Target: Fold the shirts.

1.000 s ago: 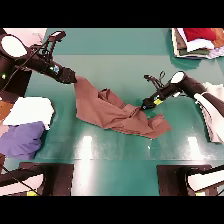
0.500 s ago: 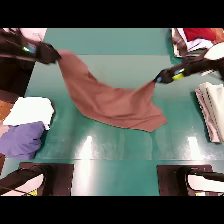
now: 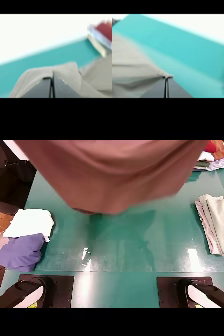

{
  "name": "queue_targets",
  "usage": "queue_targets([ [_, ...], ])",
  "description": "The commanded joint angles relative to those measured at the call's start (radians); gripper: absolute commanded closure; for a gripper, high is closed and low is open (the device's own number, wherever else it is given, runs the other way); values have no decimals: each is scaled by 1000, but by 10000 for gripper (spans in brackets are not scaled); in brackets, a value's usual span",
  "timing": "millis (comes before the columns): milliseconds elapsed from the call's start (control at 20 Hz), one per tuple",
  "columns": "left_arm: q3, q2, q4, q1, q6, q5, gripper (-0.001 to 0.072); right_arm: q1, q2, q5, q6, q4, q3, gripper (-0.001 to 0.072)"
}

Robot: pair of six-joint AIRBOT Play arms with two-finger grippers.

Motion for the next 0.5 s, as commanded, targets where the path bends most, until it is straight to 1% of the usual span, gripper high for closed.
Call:
queue_targets([
  [0, 137, 15, 4, 0, -33, 64, 684, -51, 95, -7, 58, -124, 117, 697],
  [100, 172, 15, -12, 0, -48, 98, 684, -92, 127, 18, 73, -172, 161, 697],
  [300, 178, 21, -96, 0, -45, 153, 684, -169, 139, 138, 128, -177, 183, 698],
  [450, 60, 20, -19, 0, -45, 202, 684, -162, 35, 274, 190, -177, 183, 698],
])
